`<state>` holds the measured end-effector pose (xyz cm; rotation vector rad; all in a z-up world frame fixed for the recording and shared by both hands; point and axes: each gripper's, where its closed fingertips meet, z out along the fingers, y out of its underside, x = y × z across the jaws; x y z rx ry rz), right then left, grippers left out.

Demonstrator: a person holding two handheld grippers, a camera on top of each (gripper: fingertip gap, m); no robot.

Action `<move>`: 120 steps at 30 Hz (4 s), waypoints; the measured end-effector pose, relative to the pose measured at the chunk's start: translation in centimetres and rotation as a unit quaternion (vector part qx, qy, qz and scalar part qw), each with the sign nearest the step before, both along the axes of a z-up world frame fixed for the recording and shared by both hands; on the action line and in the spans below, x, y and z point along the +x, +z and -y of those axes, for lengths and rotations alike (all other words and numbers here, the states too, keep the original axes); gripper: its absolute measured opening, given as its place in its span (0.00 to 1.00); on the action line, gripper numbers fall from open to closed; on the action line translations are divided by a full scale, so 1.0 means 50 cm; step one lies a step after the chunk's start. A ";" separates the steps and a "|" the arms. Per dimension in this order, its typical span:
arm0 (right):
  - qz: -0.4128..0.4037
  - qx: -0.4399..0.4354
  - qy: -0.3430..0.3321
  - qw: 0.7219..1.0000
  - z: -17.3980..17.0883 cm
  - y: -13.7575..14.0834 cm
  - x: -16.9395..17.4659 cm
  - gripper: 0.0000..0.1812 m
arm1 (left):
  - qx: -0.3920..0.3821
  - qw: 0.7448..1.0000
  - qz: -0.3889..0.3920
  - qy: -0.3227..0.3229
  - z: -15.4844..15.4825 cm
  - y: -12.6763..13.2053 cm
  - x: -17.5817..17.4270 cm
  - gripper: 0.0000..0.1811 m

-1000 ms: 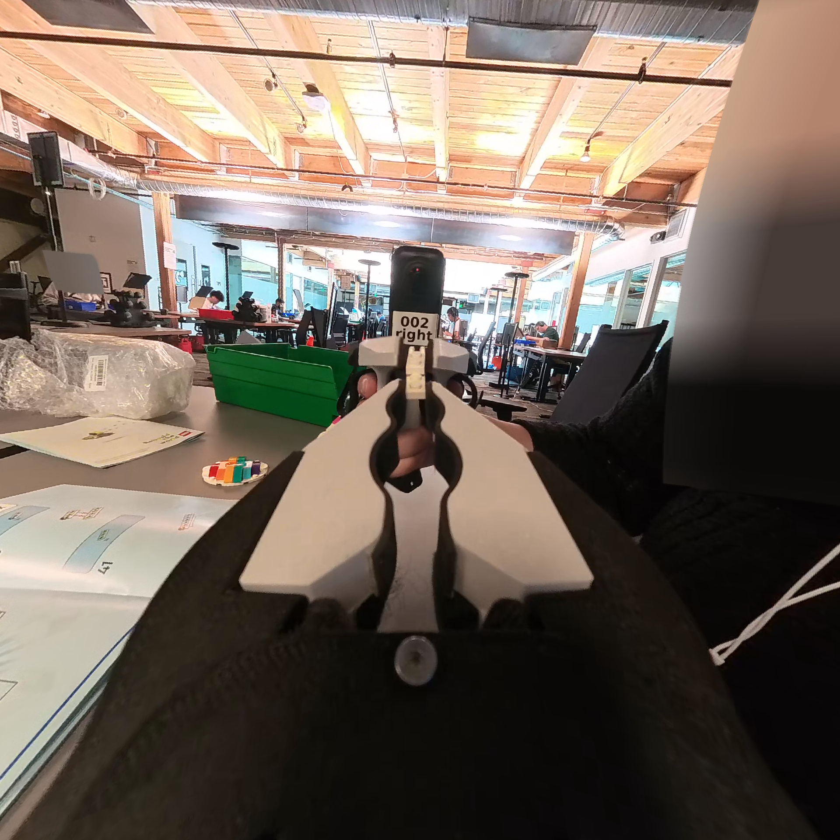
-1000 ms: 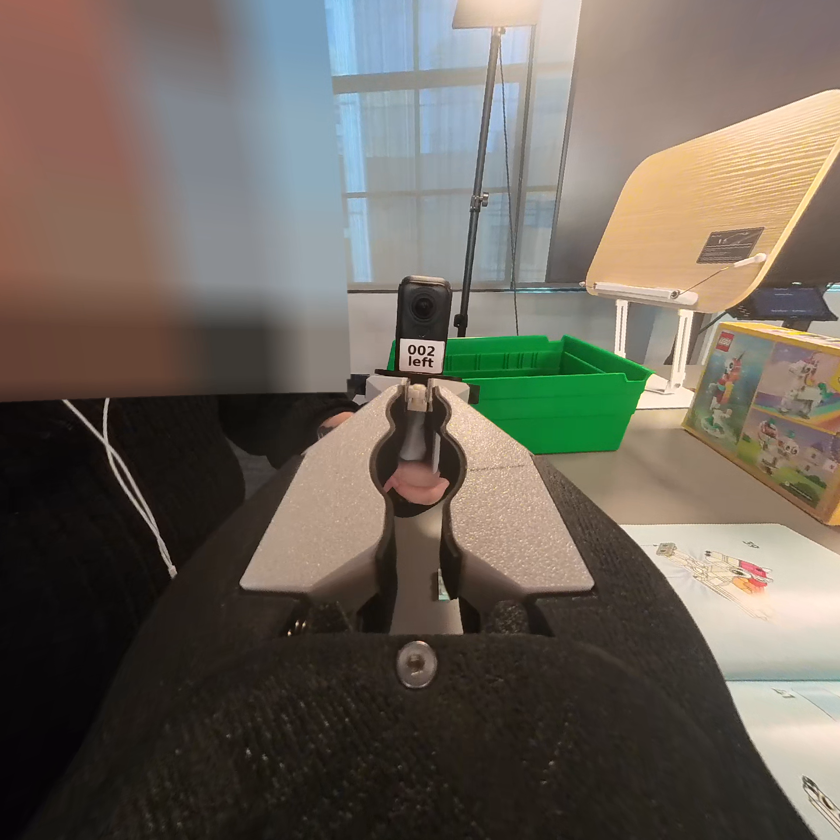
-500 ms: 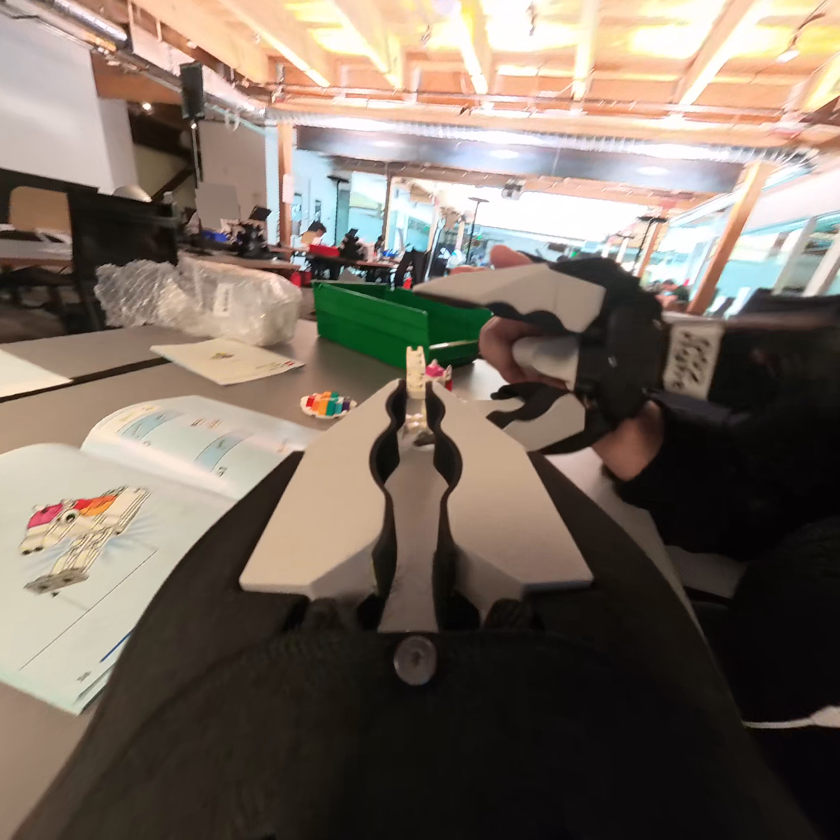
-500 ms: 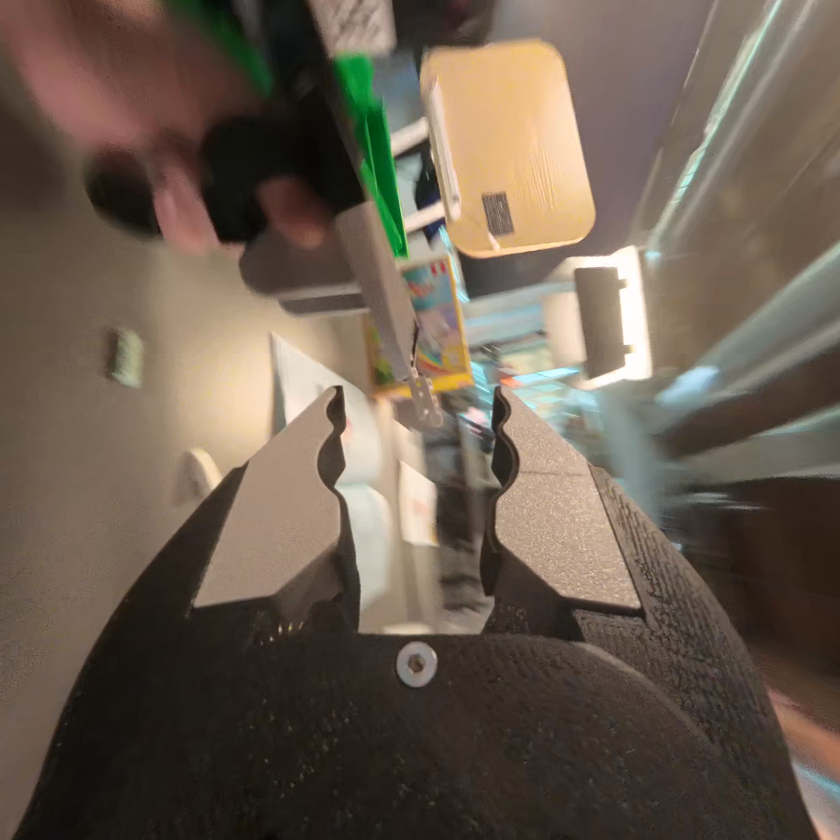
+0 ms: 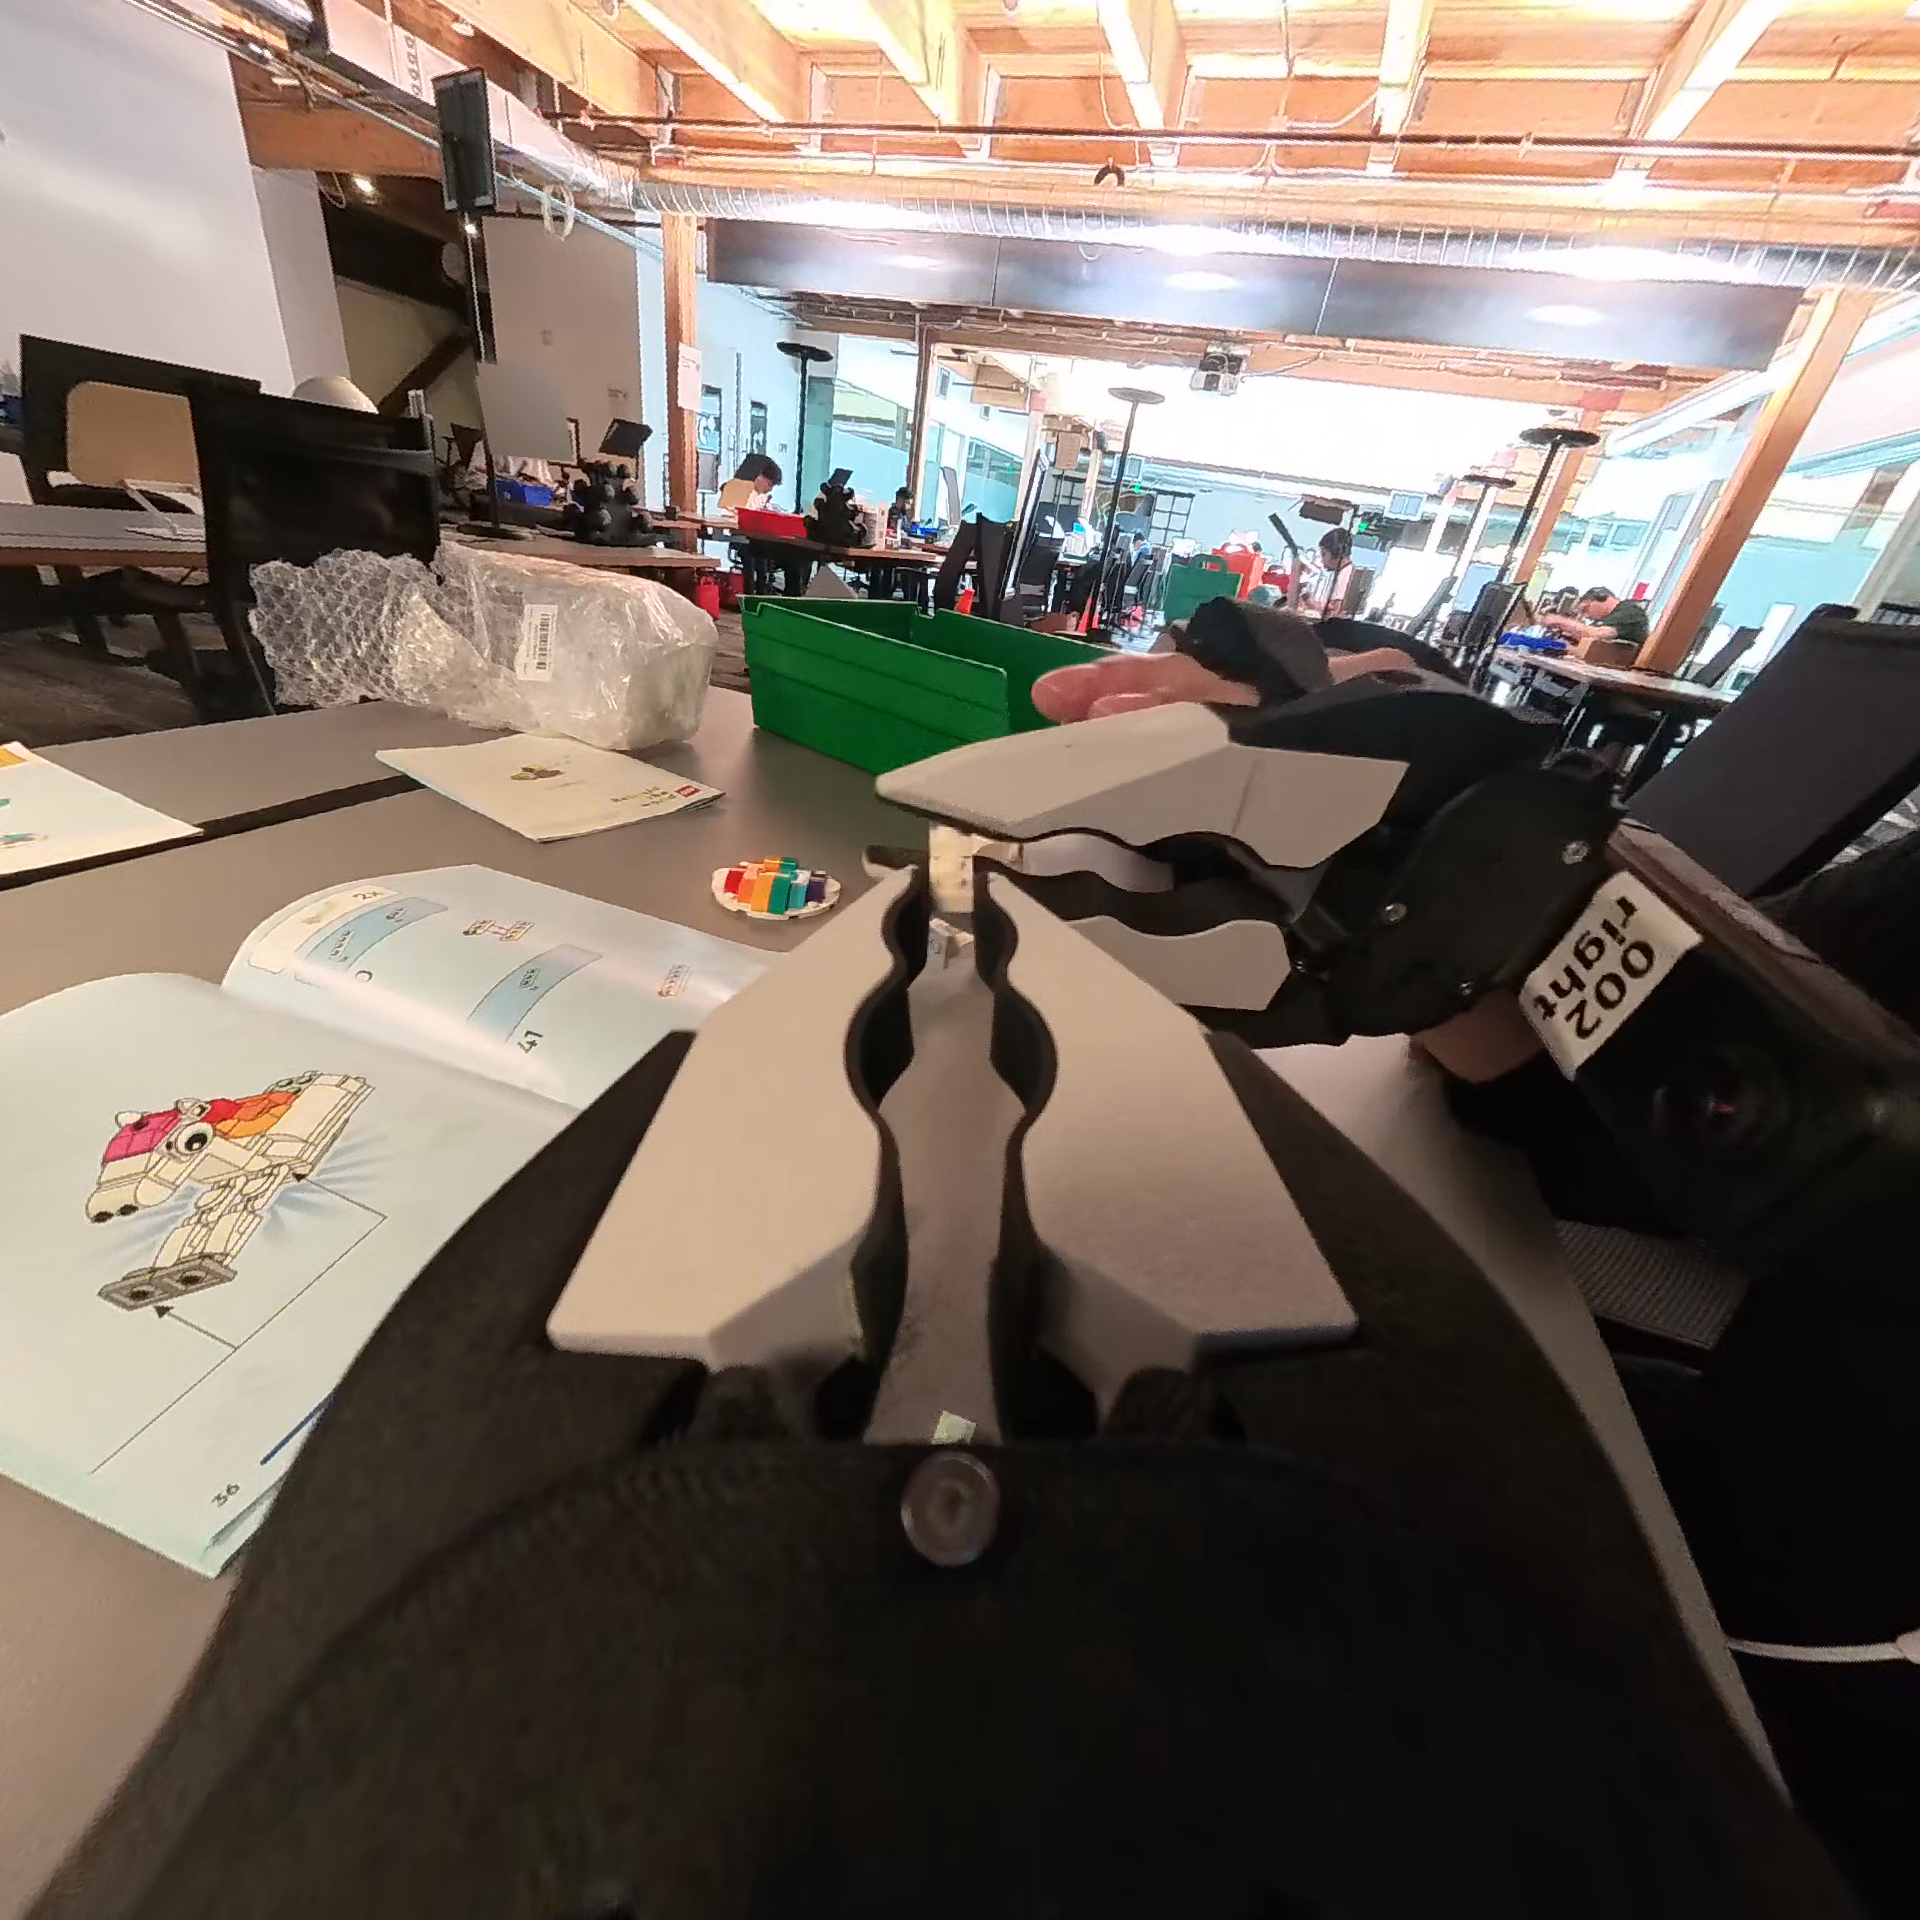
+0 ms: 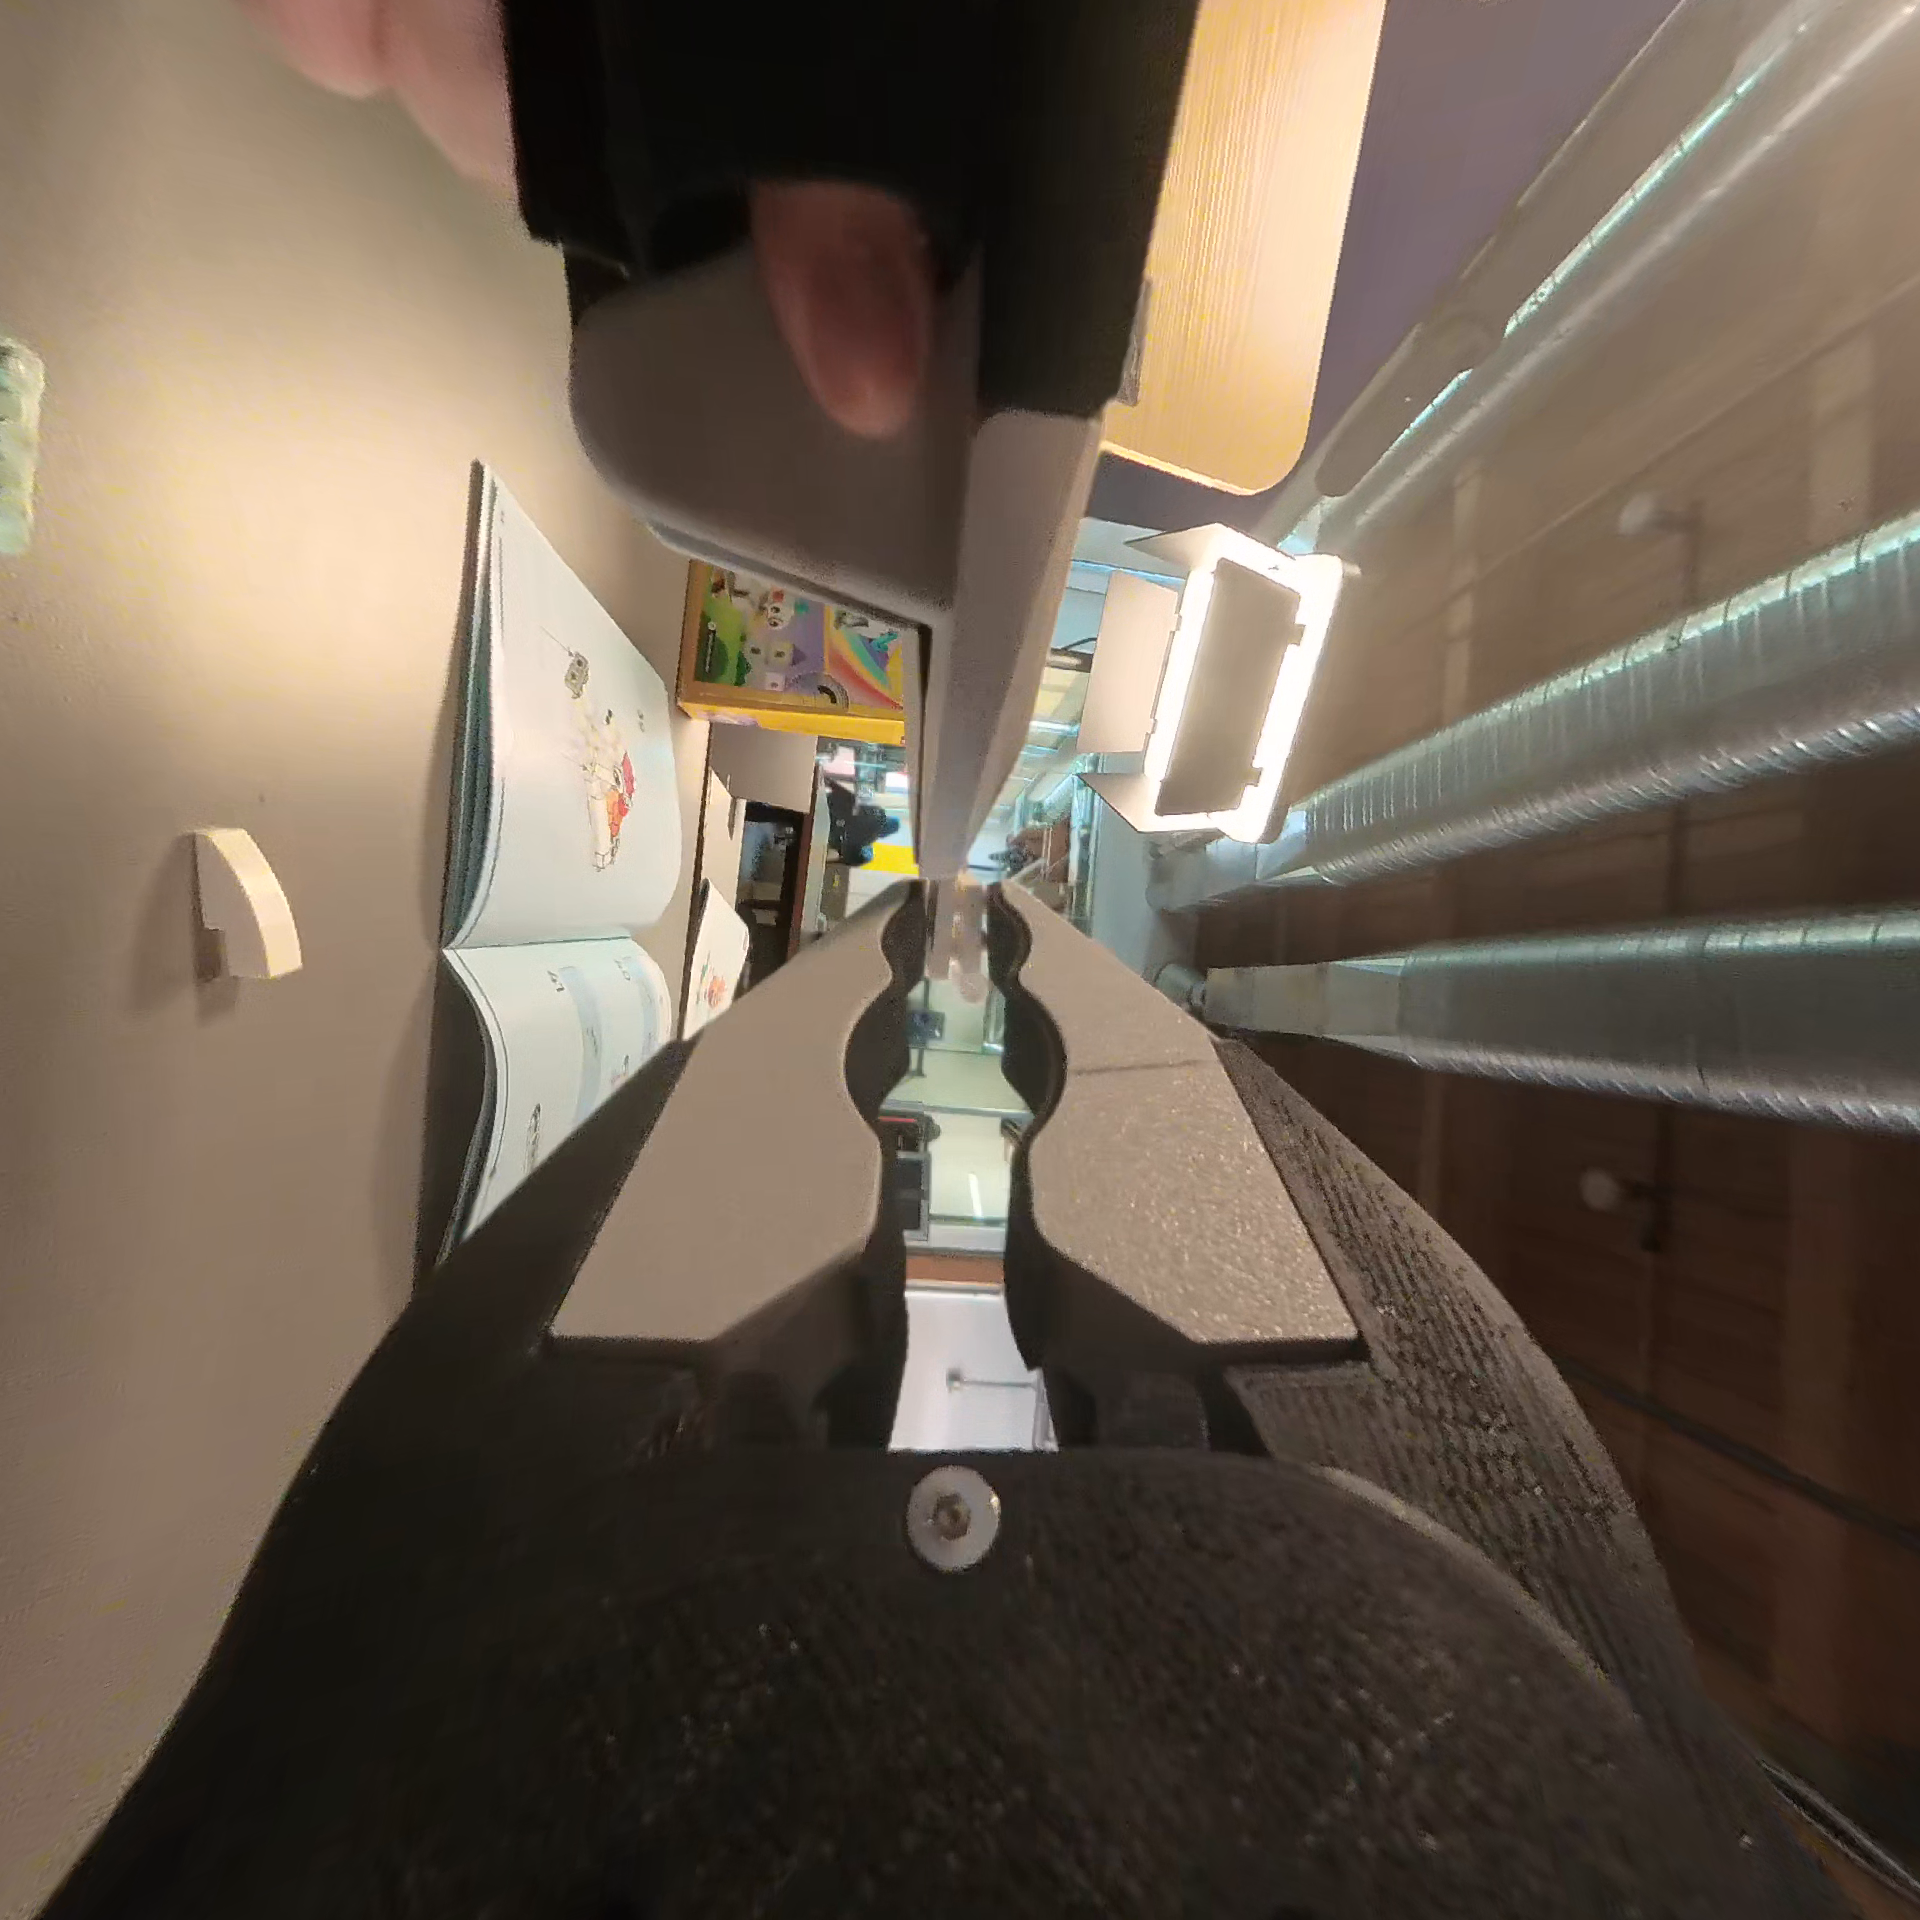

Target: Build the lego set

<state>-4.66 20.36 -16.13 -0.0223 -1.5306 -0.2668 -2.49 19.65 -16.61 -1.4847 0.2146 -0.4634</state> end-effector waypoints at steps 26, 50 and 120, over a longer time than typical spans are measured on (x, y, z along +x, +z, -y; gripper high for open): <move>0.020 0.038 -0.017 0.999 -0.015 -0.025 -0.007 0.05 | -0.054 0.998 0.001 0.027 -0.012 -0.030 -0.009 0.04; 0.104 -0.153 0.009 0.983 -0.027 -0.069 0.006 0.04 | -0.087 0.990 -0.108 0.031 -0.024 -0.067 0.005 0.07; 0.235 -0.511 0.174 0.808 0.001 -0.074 0.089 0.19 | 0.071 0.882 -0.458 0.082 0.005 -0.064 0.037 0.03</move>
